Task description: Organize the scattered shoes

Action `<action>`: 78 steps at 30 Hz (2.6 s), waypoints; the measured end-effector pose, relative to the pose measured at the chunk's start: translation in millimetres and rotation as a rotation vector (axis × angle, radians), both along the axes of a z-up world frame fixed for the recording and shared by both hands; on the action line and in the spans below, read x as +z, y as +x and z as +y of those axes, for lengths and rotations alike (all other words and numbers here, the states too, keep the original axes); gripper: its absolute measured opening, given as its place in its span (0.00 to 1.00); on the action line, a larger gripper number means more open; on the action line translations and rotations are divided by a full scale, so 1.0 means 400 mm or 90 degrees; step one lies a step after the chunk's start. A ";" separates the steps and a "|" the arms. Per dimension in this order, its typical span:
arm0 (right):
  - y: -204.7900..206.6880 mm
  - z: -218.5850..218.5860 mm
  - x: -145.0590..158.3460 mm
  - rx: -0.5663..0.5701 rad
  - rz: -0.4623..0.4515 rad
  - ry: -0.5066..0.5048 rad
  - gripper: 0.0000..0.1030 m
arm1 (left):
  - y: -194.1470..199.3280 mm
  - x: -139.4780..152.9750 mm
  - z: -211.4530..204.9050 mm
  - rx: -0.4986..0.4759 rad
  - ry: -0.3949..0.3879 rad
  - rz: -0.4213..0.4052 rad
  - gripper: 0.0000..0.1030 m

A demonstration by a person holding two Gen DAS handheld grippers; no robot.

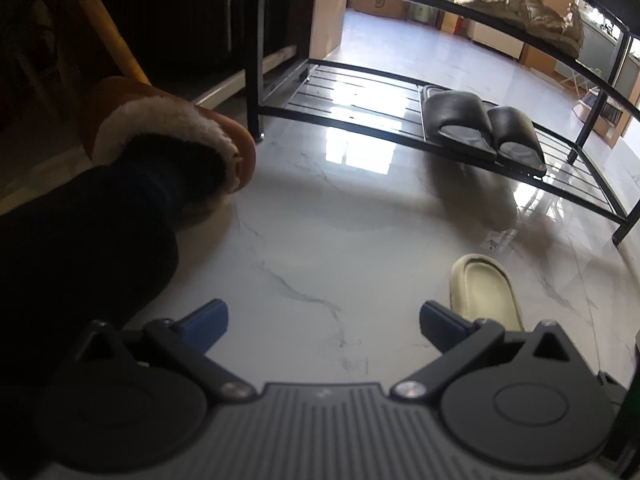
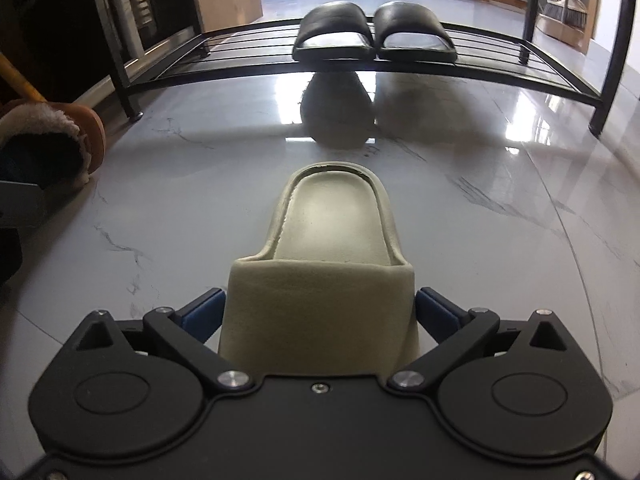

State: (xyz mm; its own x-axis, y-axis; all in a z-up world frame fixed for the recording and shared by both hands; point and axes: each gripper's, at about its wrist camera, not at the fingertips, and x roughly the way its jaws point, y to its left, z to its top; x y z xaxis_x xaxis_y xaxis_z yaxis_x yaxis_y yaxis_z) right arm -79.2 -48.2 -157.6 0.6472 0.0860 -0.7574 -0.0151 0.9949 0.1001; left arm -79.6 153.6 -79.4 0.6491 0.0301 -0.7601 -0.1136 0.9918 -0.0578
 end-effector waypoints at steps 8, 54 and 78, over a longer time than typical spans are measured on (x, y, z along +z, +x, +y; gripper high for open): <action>-0.052 -0.102 0.007 -0.016 0.000 -0.017 0.98 | -0.004 -0.007 -0.003 -0.003 0.006 0.008 0.99; 0.089 -0.285 -0.015 -0.037 -0.008 -0.047 1.00 | -0.023 -0.047 -0.060 -0.035 -0.070 0.010 0.99; -0.033 -0.375 0.060 -0.134 0.003 0.075 1.00 | -0.026 -0.065 -0.069 -0.039 -0.048 0.015 0.99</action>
